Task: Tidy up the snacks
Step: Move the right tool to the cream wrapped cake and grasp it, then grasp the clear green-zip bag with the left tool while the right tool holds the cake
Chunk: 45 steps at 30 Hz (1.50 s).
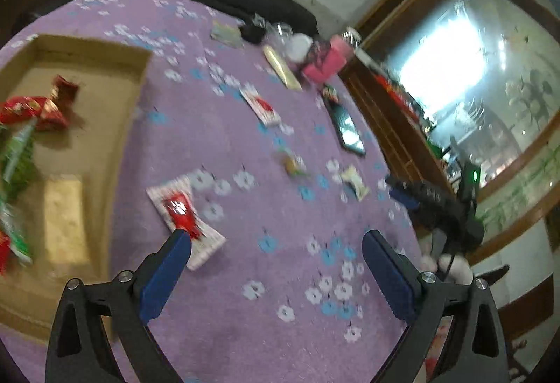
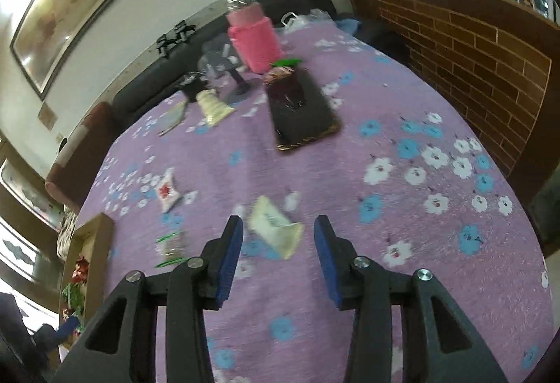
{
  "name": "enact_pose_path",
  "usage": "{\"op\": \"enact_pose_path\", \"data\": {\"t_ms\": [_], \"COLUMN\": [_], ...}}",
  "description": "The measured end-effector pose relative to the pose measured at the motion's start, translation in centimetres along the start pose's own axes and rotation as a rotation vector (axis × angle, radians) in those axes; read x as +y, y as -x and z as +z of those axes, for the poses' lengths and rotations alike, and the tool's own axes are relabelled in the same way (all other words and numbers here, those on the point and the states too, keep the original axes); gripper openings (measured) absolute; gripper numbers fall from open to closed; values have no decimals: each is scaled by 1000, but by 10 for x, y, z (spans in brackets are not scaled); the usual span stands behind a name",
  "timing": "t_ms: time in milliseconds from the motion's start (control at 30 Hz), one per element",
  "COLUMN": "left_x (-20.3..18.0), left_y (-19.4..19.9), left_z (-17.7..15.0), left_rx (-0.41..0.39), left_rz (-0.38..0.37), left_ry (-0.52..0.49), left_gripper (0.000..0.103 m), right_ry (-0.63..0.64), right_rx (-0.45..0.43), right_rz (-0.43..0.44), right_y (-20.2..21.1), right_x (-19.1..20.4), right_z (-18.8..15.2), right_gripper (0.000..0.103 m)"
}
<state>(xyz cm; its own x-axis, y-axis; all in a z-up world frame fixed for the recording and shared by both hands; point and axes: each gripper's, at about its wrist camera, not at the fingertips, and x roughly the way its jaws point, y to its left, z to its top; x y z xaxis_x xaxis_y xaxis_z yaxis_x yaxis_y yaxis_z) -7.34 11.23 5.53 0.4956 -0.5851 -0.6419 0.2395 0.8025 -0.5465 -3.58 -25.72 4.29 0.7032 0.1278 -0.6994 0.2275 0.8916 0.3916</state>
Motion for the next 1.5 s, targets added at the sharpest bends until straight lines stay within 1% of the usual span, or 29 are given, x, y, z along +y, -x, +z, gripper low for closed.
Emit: {"op": "enact_pose_path", "data": {"t_ms": [133,300,400,433,467,567,600,633,700,867,1033,1067,1100,1233,1267,1300,1333,1367,1400,1467,1500], "left_x": [-12,-17,-14,-13,-12,-11,-11,-13,-17,-35,-56,-61,-63,-63,-63,-63,-65,-68,-69,-68,-68], "left_y": [-13,-20,-21,-21,-21,-25,-27,-30,-36,-64,-112,-125,-133,-161,-166,-171,-172,-174,-174,-173,-170], "left_z": [-9,-11,-7,-5,-3,6,10,14,21,35,50,52,54,60,61,61,61,60,59,58,57], "left_rx": [35,56,45,43,40,35,35,38,36,61,103,114,120,132,131,134,121,123,123,127,121], "left_rz": [5,1,12,10,12,28,32,42,56,72,99,111,124,182,195,206,229,249,258,245,243], "left_ry": [-33,-53,-47,-41,-37,-32,-31,-35,-53,-109,-187,-212,-229,-260,-266,-275,-298,-324,-344,-341,-339], "left_gripper": [99,99,99,99,99,99,99,99,99,99,99,95,89,83,76,65,59,41,34,28,27], "right_ry": [18,91,174,191,204,283,301,316,320,240,195,185,176,132,124,118,113,112,113,116,116], "right_rx": [26,85,112,119,145,124,119,107,84,51,60,61,58,47,47,48,49,50,49,48,47], "right_rz": [-2,9,-14,-14,-5,-62,-75,-88,-76,37,69,75,82,103,105,109,115,119,120,125,126], "right_y": [-25,-59,-68,-69,-72,-70,-70,-70,-71,-61,-61,-60,-59,-56,-56,-56,-55,-55,-55,-54,-53], "right_x": [1,16,31,35,40,56,61,65,66,52,45,43,42,34,33,32,31,31,32,33,33], "right_z": [7,12,6,3,-2,-15,-19,-23,-25,-19,-16,-15,-14,-10,-9,-9,-8,-9,-8,-9,-9], "right_gripper": [41,43,43,43,43,44,41,22,23,22,23,23,23,23,23,23,23,23,23,23,23]}}
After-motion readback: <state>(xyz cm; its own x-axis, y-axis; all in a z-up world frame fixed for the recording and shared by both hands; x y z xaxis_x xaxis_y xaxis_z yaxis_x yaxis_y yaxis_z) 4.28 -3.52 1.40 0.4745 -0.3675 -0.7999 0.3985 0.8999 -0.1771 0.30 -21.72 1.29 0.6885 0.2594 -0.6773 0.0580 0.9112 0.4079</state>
